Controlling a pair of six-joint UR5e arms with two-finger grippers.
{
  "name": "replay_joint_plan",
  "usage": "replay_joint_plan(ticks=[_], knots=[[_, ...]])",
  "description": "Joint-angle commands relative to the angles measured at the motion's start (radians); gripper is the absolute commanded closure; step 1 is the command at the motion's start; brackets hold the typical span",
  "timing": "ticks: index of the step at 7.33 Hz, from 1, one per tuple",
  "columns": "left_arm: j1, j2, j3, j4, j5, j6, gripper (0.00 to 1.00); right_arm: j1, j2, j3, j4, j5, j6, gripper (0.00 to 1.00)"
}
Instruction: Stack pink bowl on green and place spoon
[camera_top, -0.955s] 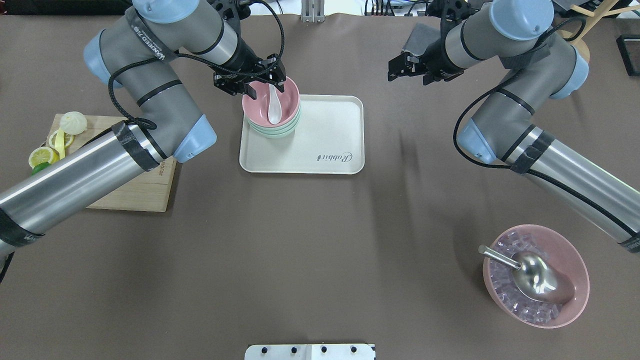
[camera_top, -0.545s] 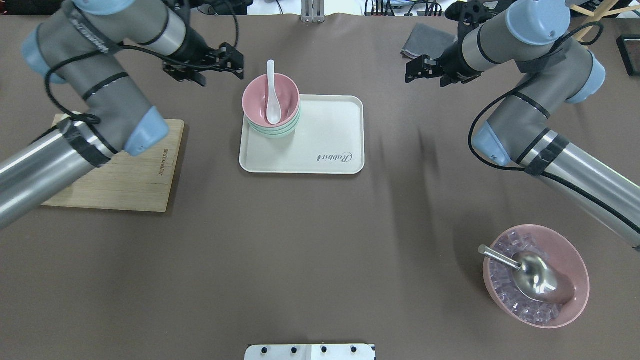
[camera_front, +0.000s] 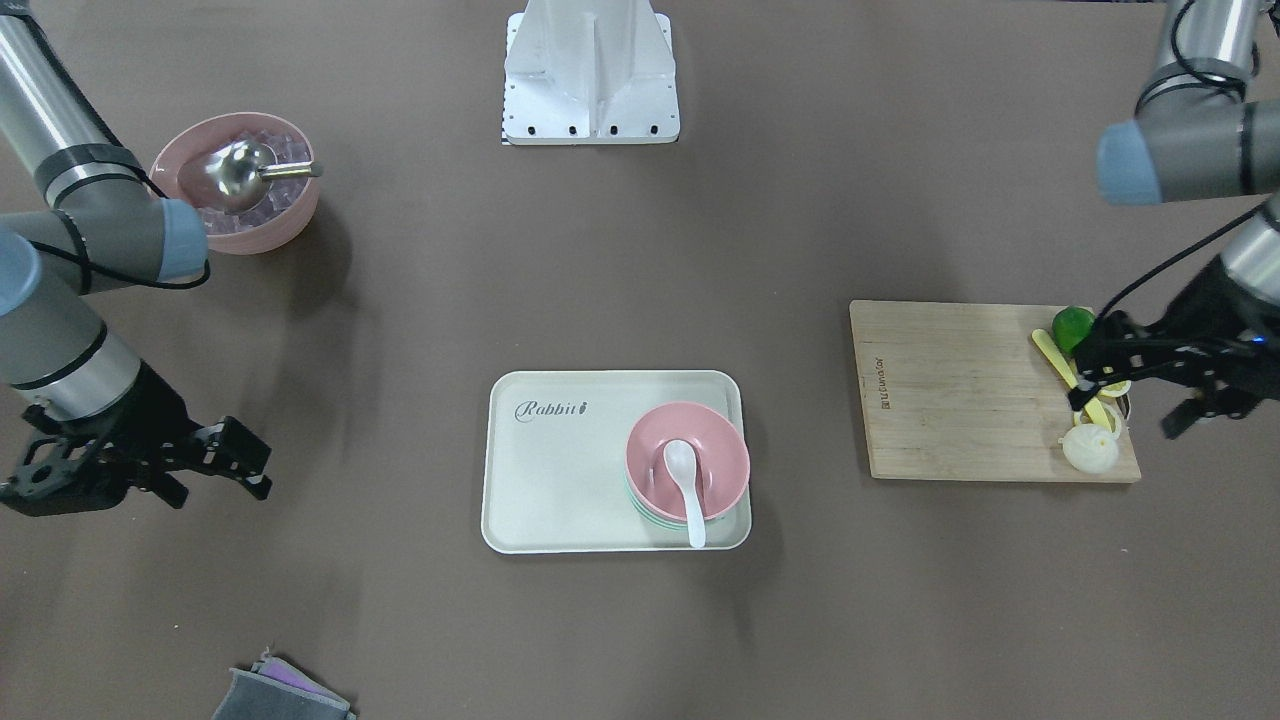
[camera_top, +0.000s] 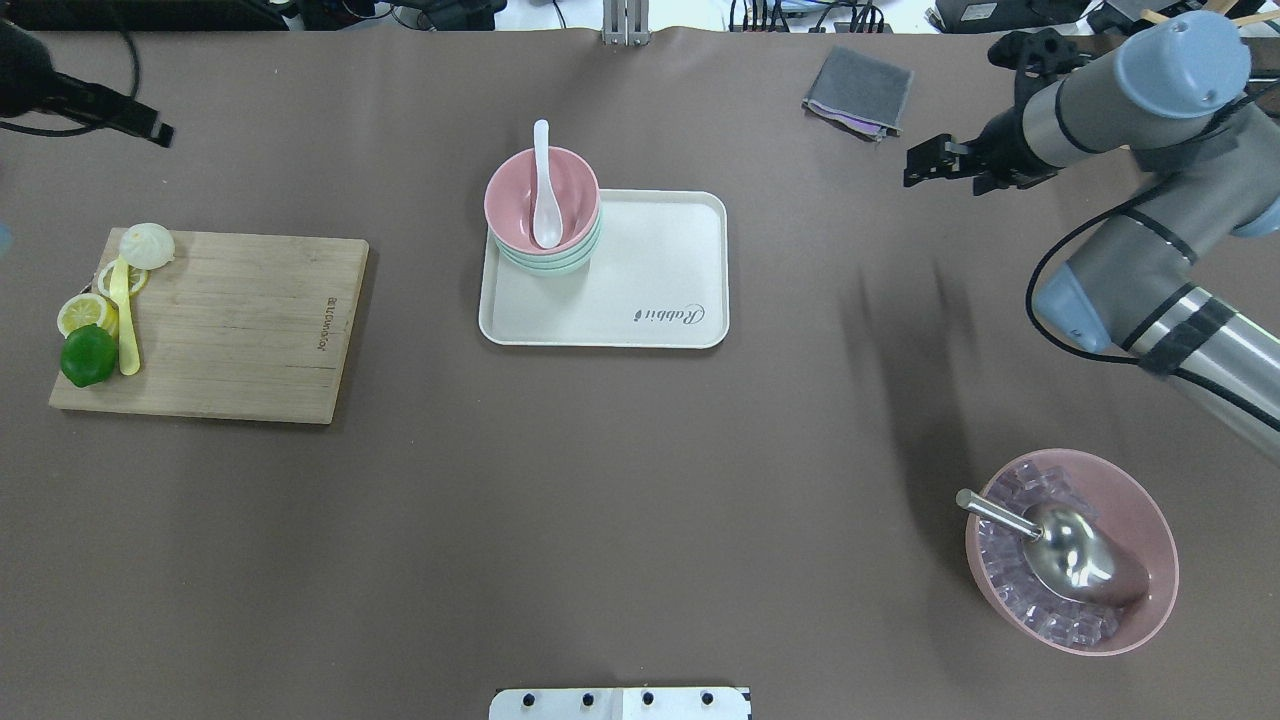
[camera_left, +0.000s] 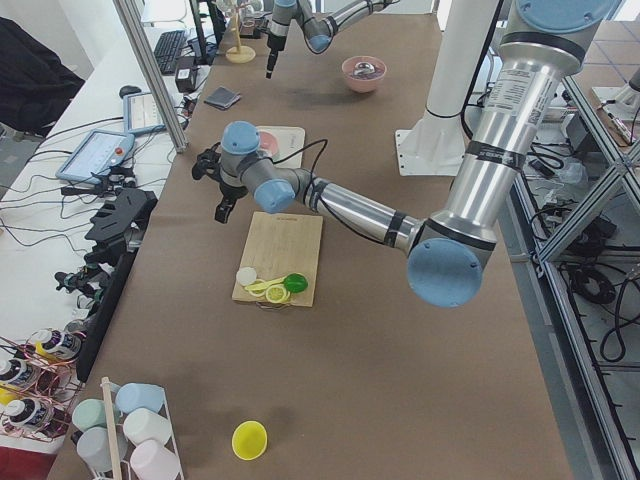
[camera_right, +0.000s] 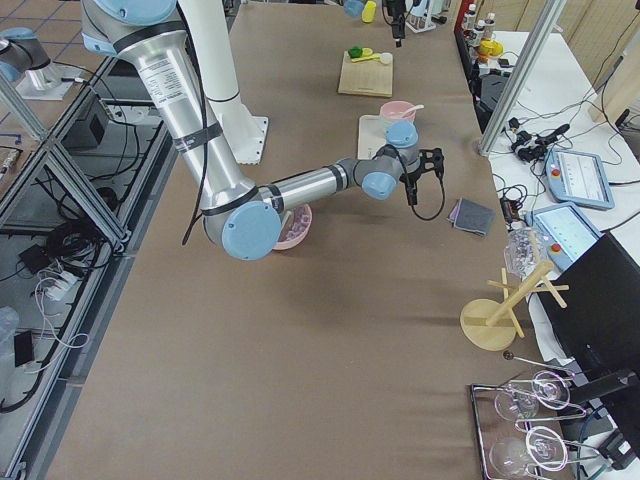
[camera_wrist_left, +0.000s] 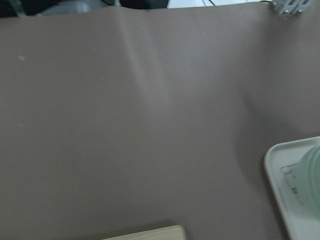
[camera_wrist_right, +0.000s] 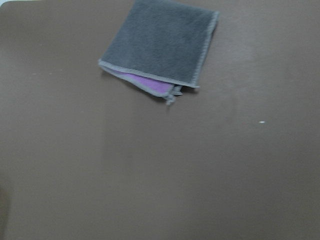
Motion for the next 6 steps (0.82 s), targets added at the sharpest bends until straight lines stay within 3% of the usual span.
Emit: replay_joint_plan(ticks=[1, 3, 4, 5, 6], knots=[[-0.151, 0.078, 0.032, 0.116, -0.097, 0.215, 0.02, 0.14, -0.16, -0.019, -0.028, 0.11, -0.358, 0.0], [-0.157, 0.147, 0.057, 0.129, -0.051, 0.214, 0.02, 0.28, -0.295, 0.026, -0.132, 0.254, -0.455, 0.0], [-0.159, 0.155, 0.083, 0.129, 0.022, 0.229, 0.02, 0.314, -0.347, 0.039, -0.143, 0.265, -0.511, 0.0], [-0.159, 0.187, 0.088, 0.131, 0.035, 0.286, 0.02, 0.345, -0.361, 0.051, -0.226, 0.276, -0.575, 0.0], [-0.159, 0.223, 0.085, 0.129, 0.035, 0.297, 0.02, 0.365, -0.357, 0.107, -0.385, 0.274, -0.632, 0.0]])
